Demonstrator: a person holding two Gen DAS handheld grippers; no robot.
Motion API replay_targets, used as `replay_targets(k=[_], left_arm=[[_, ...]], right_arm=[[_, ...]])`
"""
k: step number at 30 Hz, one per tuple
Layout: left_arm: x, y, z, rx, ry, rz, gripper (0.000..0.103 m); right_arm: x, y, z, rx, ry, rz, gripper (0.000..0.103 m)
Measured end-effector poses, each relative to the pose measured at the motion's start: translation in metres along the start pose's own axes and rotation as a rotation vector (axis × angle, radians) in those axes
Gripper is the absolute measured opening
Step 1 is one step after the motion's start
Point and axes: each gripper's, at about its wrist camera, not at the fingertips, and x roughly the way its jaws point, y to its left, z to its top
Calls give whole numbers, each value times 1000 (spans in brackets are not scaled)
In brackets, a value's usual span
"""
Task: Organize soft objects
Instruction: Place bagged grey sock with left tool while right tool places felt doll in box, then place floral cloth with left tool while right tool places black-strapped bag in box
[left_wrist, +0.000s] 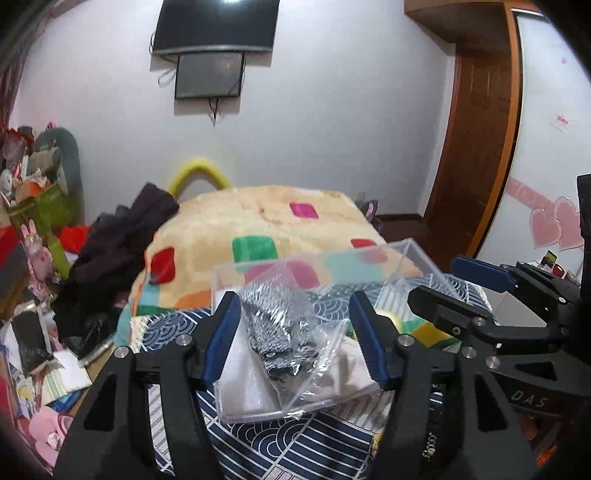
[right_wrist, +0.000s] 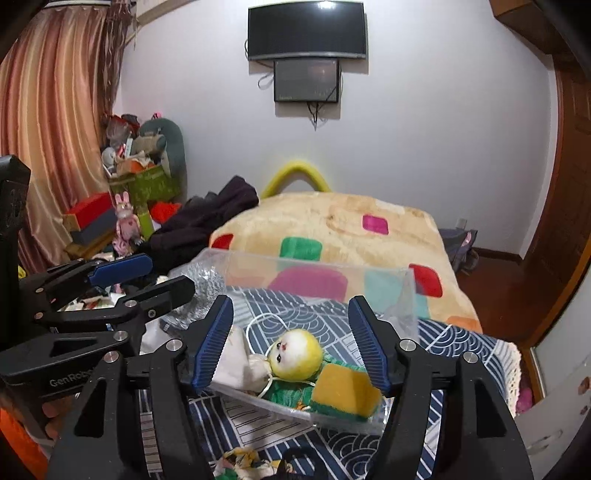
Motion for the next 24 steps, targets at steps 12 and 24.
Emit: replay_targets(k=[12,24], left_arm=[[-60,-6,-20,0,-76,-16,91],[-63,-19,-77,39,27,-18,93]], right_arm=[[-50,1,-23,-5,-69,-36,74],[-37,4,-89,29,94,-61,83]])
